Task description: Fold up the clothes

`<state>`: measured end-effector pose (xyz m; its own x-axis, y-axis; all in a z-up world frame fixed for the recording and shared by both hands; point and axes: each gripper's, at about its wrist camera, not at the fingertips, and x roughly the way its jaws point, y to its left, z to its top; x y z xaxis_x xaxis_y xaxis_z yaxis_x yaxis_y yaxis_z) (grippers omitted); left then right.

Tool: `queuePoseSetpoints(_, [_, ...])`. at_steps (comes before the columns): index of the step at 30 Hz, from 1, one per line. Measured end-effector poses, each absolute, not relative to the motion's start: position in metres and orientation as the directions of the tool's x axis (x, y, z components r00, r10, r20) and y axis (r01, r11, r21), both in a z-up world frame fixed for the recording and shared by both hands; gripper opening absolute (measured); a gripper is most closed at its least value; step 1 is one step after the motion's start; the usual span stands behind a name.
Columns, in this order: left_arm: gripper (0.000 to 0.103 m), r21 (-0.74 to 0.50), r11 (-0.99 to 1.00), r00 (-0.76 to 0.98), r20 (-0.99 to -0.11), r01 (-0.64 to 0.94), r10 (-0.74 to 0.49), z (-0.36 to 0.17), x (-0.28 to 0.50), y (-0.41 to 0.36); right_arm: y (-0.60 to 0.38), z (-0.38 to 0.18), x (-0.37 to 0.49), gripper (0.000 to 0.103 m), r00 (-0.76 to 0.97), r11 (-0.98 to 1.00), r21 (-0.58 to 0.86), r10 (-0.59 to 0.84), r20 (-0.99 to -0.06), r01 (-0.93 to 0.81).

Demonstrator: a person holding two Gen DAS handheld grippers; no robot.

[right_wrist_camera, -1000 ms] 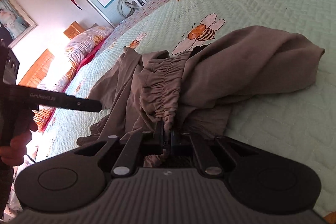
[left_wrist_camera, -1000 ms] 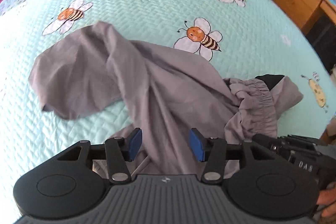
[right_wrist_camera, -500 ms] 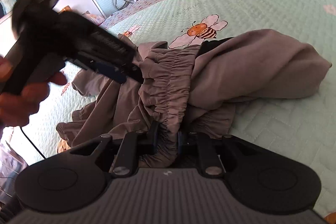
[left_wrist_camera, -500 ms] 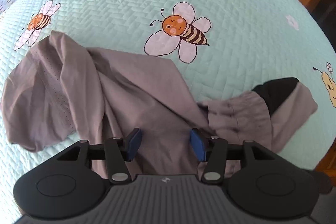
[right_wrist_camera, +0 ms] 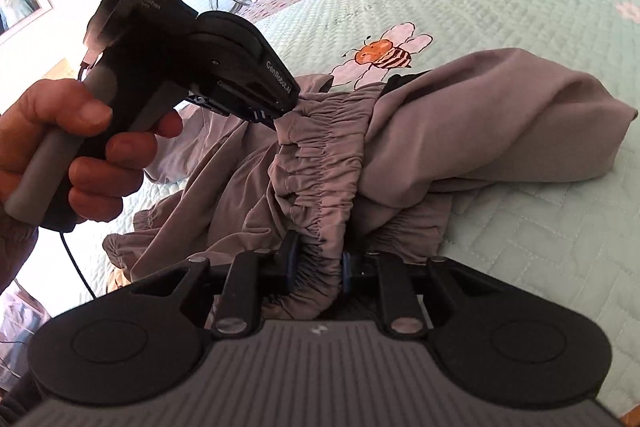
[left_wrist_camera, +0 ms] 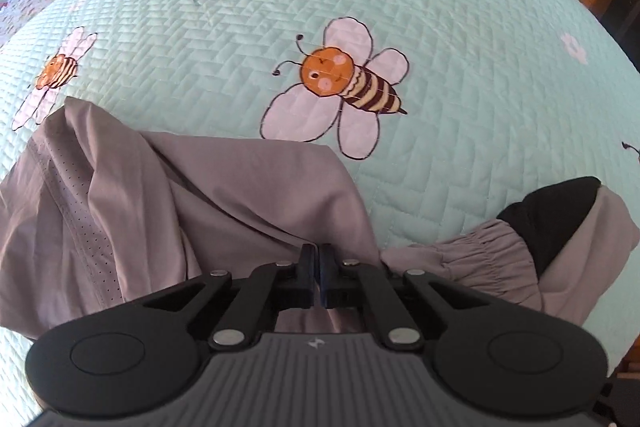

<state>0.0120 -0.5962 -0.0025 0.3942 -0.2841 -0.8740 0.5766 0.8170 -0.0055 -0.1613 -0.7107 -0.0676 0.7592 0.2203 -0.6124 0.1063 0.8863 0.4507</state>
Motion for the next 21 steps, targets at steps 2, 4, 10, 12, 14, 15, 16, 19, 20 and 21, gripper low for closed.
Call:
queuePoseSetpoints(2, [0.0,-0.016,0.827,0.412,-0.861,0.562,-0.297,-0.001,0.012,-0.591,-0.711,-0.067,-0.161,0.024,0.761,0.883,0.455,0.217,-0.612,0.114])
queuePoseSetpoints(4, [0.0,-0.026,0.837,0.43,-0.848,0.547,-0.308,0.0,0.013,-0.586,-0.714,-0.067,-0.159,0.027,0.763,0.872,0.474,0.221,-0.607,0.125])
queuePoseSetpoints(10, [0.0,-0.038,0.833,0.427,-0.845,0.551,-0.321,0.0,0.009,-0.567,-0.707,-0.058,-0.152,0.052,0.765,0.881,0.466,0.249,-0.594,0.075])
queuePoseSetpoints(12, [0.0,-0.054,0.833,0.403,-0.856,0.551,-0.323,-0.001,0.009,-0.562,-0.712,-0.057,-0.149,0.056,0.761,0.865,0.497,0.274,-0.588,0.072])
queuePoseSetpoints(14, [0.004,-0.081,0.842,0.385,-0.863,0.534,-0.327,0.0,0.01,-0.556,-0.718,-0.056,-0.149,0.056,0.761,0.847,0.526,0.294,-0.578,0.072])
queuePoseSetpoints(15, [0.005,-0.1,0.853,0.382,-0.863,0.512,-0.33,0.002,0.011,-0.552,-0.719,-0.056,-0.151,0.054,0.761,0.853,0.519,0.3,-0.575,0.056])
queuePoseSetpoints(16, [0.005,-0.125,0.861,0.386,-0.855,0.493,-0.346,0.007,0.012,-0.548,-0.717,-0.056,-0.153,0.044,0.759,0.87,0.493,0.297,-0.579,0.035])
queuePoseSetpoints(19, [0.018,-0.152,0.861,0.413,-0.828,0.485,-0.379,0.023,0.014,-0.549,-0.708,-0.056,-0.159,0.022,0.759,0.906,0.424,0.281,-0.587,-0.007])
queuePoseSetpoints(20, [0.027,-0.152,0.859,0.409,-0.83,0.489,-0.38,0.026,0.016,-0.552,-0.706,-0.057,-0.159,0.02,0.761,0.905,0.425,0.283,-0.584,-0.011])
queuePoseSetpoints(21, [0.043,-0.163,0.857,0.391,-0.837,0.49,-0.383,0.024,0.018,-0.555,-0.705,-0.058,-0.16,0.02,0.761,0.906,0.423,0.284,-0.584,-0.013])
